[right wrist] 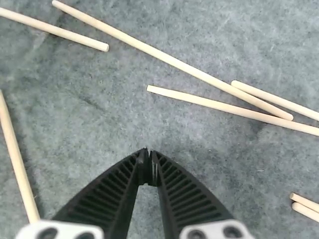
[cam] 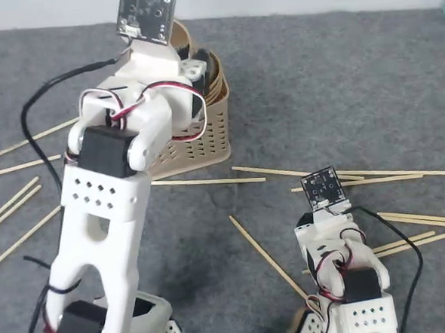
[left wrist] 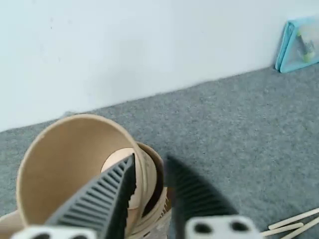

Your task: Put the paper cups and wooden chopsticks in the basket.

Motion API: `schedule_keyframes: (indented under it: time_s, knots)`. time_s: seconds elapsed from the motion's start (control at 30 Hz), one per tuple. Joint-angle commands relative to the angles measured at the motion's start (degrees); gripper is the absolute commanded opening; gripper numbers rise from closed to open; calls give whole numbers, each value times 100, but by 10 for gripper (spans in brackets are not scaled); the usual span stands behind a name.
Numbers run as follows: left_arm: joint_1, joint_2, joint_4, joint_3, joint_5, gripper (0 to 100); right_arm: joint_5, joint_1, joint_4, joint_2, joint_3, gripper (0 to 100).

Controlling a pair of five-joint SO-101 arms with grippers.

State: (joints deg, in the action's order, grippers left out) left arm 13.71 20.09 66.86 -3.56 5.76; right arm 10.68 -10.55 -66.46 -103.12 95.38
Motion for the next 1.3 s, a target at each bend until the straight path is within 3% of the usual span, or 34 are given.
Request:
schedule_keyframes:
  time_s: [0.0,0.2,0.6,0.67,0.8,0.9,1.27]
  knots:
    - [-70,246,-167,-75,422,250,70,-31,-40,-92,79,8]
    - [-360,1011,-141,-180,545,261,70,-31,-40,-92,79,8]
    - [-677,2892,1143,-163,624,256,70,-31,-40,-92,79,8]
    - [-870,3024,1187,-136,853,208,62,-31,-40,-92,79,8]
    - [-1037,3059,1626,268,686,0,44,-31,-40,-92,79,8]
    - [-1037,3068,1996,804,229,14,44,-31,-40,-92,79,8]
    - [-1090,3068,-123,3732,97,11,44,-31,-40,-92,79,8]
